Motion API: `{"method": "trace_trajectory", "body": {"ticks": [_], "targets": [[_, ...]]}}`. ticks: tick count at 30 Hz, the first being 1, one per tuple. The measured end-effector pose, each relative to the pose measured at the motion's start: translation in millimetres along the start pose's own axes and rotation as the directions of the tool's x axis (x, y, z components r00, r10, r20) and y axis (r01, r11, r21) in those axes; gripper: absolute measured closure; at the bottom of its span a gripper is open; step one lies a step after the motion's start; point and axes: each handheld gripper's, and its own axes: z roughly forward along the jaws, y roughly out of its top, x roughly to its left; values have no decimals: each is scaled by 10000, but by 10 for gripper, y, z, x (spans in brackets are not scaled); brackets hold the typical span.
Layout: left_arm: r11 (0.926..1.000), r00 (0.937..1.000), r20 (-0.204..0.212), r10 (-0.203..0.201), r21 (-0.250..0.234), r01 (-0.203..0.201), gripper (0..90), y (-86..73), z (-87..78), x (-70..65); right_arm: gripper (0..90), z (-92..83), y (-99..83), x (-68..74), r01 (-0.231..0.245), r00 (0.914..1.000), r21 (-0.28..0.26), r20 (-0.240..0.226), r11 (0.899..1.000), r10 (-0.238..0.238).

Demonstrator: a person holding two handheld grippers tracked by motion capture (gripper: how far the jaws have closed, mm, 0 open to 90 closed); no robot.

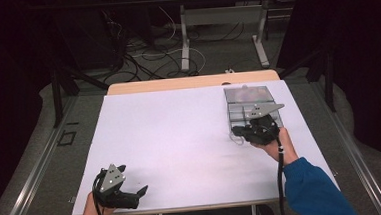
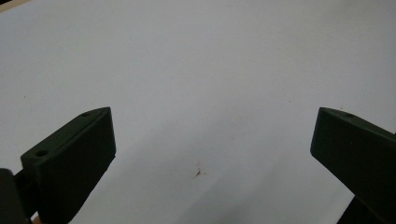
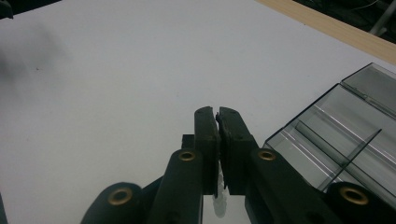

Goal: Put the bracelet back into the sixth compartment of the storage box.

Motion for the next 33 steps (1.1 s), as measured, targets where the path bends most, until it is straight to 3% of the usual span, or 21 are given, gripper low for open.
{"method": "trace_trajectory", "body": {"ticks": [20, 33], "targets": [[10000, 10000, 0, -1, -24, 1, 0, 2, 4, -3, 870, -150, 9, -152, -274, 9985, -95, 465, 9996, 278], [10000, 10000, 1, 8, -32, -8, 0, 2, 10, -2, 870, -234, -1, -264, -478, 9937, -218, 1009, 9986, 498]]}}
